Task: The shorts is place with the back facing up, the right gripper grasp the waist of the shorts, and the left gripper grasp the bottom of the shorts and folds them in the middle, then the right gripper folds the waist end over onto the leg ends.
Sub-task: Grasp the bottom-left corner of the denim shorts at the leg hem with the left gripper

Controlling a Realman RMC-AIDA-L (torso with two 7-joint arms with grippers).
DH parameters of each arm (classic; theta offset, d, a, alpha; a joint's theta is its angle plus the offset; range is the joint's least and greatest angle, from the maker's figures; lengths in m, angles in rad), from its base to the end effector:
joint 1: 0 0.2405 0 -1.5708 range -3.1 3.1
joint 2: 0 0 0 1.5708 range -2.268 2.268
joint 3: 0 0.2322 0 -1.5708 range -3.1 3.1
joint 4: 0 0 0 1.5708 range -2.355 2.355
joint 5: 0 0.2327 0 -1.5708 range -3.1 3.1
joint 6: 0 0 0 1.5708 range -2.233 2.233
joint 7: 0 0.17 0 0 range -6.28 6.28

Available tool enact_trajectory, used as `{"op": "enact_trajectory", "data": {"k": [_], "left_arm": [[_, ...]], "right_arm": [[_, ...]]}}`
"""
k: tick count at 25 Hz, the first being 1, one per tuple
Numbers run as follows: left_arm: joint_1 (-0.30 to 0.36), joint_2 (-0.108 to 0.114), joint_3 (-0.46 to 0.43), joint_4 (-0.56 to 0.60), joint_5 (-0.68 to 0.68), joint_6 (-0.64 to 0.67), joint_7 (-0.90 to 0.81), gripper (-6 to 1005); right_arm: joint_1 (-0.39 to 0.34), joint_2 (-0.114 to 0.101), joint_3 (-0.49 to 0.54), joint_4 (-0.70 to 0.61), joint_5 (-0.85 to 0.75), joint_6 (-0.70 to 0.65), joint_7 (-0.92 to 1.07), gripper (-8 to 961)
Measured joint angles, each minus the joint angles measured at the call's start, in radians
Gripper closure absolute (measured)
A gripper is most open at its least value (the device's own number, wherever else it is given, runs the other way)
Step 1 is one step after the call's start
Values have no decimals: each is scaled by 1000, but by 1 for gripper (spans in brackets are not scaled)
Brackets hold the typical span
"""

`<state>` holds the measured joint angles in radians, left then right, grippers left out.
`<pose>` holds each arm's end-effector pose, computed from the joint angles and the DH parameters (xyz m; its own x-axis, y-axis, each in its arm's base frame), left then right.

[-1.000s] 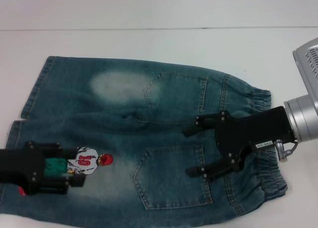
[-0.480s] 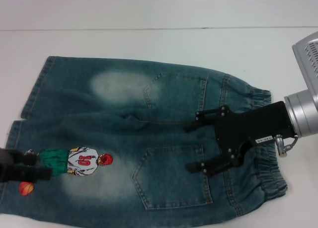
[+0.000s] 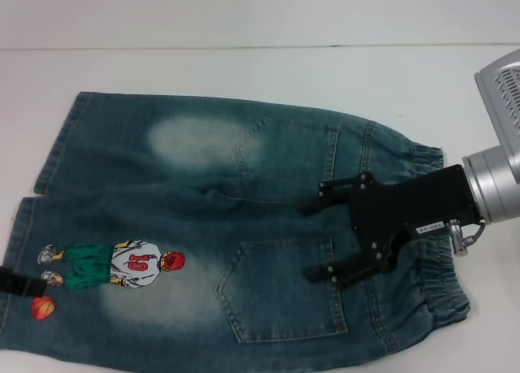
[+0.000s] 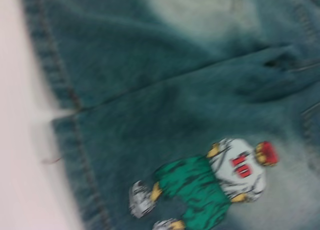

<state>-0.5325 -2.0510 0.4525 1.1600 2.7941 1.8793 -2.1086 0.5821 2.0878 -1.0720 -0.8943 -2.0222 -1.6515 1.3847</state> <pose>-0.3189 0.2989 0.0978 0.4273 0.9031 0.0417 0.8706 -0.3986 -0.2884 0.1791 0.3361 -0.0352 0.9661 -0.0371 -0.2555 -0.0341 -0.9993 0.0163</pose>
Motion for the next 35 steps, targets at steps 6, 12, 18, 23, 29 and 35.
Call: {"op": "enact_trajectory", "data": {"k": [6,12,18,23,29,35], "left_arm": [[-3,-6,65,1,55,-49,-66,214],[-3,-2,89,6,62,-48,-106,215],[15,7,141,30,65,-44,-144,215],[18,19,151,28,65,-43,-156,215],[22,20,153,14,65,-43,-157,214],[34,20,153,5,65,-44,-158,214]], "right_arm": [[0,0,0,0,0,1,1,39],[-1,0,0,0,0,1,2,39],[-1,0,0,-1,0,1,2,40],[2,0,0,-2,0,1,2,40],[8,1,0,-2,0,1,2,40],[11,2,0,-2,0,4,2,40]]}}
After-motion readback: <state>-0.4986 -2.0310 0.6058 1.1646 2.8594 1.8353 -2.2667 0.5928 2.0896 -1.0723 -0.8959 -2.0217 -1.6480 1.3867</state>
